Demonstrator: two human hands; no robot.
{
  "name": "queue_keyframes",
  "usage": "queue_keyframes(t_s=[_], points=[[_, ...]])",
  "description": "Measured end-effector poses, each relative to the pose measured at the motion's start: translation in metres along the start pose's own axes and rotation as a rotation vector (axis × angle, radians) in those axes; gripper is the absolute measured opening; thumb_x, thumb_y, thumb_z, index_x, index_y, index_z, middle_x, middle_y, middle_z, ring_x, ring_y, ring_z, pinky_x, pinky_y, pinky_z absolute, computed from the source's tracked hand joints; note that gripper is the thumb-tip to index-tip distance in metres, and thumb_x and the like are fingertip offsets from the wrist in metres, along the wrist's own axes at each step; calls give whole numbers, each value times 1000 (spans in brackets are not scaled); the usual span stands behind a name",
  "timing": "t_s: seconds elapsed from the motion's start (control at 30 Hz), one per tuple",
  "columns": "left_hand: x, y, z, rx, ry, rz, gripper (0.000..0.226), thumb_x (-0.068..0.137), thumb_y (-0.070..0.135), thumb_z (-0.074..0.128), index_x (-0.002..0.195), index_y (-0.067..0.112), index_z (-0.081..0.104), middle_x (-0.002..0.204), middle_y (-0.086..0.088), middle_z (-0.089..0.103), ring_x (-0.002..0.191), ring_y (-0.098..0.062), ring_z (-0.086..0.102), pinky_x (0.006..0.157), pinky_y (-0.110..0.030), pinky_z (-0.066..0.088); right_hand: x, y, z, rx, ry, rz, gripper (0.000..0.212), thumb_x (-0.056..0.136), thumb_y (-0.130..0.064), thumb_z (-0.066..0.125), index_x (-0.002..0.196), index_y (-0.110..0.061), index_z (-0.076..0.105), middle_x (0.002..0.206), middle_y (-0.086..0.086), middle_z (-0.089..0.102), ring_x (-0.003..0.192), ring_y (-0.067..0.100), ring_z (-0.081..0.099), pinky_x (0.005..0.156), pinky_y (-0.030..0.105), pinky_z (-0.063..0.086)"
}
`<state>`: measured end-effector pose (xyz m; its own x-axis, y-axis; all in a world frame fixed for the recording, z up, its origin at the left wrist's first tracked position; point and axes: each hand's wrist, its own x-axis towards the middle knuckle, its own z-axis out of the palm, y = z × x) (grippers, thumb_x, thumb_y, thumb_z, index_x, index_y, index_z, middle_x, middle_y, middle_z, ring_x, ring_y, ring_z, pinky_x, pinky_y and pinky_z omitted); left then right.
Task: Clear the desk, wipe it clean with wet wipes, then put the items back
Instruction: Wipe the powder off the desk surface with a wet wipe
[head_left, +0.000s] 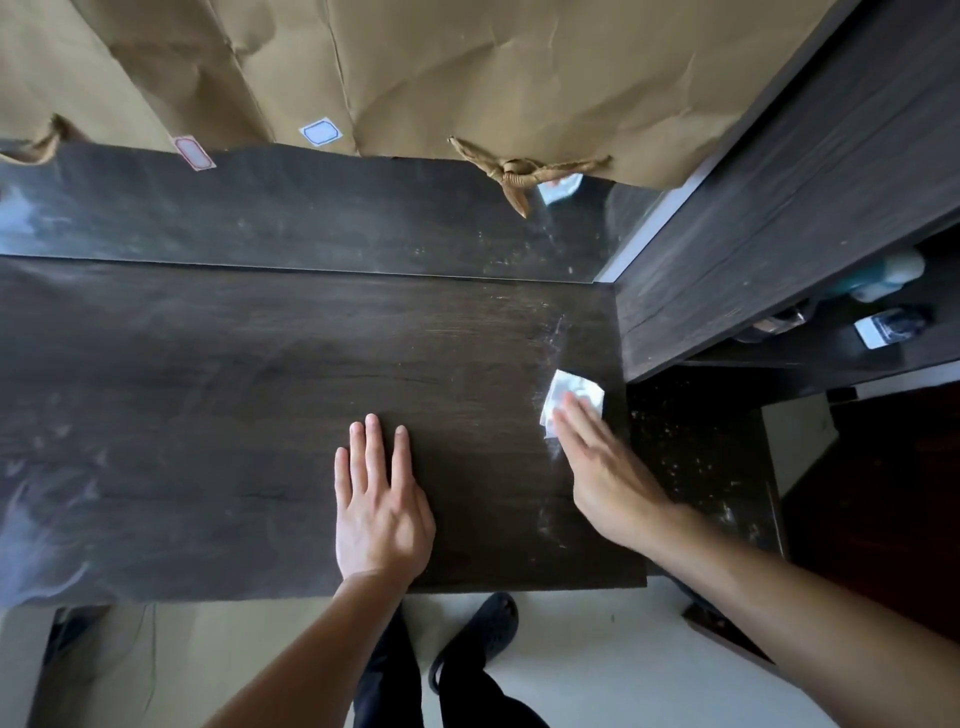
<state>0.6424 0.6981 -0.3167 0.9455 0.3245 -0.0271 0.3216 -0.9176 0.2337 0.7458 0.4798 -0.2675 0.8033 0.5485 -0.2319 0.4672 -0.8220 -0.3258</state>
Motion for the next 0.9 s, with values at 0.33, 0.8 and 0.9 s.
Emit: queue_keyframes(t_s=[0.33,0.8,0.9], points=[[1,-2,3,11,-12,16,56,86,19,36,140,3,42,152,-25,25,143,-38,17,116,-50,14,85,-38,1,83,-36,41,64,83,8,41,145,-2,27,158,11,13,146,24,8,114,38,26],[1,-3,2,-3,-17,22,56,85,16,39,140,3,43,152,-24,26,143,-38,19,115,-50,16,161,-92,1,119,0,-27,51,85,2,45,135,-5,43,150,12,27,139,27,24,108,32,28],[1,-4,3,-7,-21,26,56,86,15,43,140,3,42,152,-25,26,143,-38,18,115,-50,16,160,-67,-12,240,-42,-168,57,81,14,39,131,-9,52,151,7,34,140,22,29,110,35,30]])
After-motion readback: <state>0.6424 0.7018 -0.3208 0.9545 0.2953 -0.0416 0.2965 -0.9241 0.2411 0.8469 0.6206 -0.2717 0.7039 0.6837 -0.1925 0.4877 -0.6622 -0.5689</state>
